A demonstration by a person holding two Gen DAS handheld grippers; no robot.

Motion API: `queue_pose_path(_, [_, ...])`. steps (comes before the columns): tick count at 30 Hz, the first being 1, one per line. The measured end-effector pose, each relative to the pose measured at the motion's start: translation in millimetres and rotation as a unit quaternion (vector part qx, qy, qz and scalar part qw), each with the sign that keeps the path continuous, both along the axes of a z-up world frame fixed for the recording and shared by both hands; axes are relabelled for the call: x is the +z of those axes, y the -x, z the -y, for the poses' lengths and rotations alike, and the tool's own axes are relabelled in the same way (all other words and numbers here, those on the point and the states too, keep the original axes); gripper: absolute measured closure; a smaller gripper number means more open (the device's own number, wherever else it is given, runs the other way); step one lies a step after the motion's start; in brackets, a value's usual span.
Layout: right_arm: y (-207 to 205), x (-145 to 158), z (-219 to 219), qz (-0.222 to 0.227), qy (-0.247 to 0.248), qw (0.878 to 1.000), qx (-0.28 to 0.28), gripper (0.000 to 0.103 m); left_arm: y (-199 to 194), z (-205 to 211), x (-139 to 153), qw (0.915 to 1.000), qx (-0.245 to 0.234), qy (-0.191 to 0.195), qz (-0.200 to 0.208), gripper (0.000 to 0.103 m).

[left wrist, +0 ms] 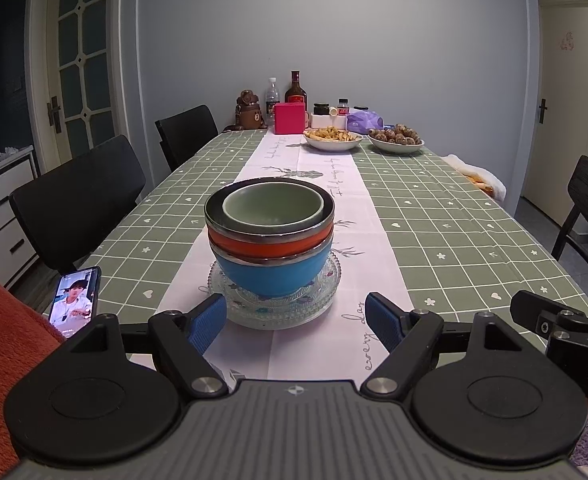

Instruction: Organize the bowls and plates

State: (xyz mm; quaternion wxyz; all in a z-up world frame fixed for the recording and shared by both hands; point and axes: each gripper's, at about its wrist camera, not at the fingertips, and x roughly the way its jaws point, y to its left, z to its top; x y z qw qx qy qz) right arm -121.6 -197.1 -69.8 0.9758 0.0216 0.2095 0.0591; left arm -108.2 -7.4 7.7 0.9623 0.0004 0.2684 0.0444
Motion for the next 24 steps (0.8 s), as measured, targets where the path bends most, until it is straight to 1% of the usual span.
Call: queue_pose_path(24, [-2.2,-1.3,-1.1,-0.007,-0.004,1.0,0.005,0.01,0.0,0.2,-0.2,1.0,0.001,0.005,-0.001,0.01])
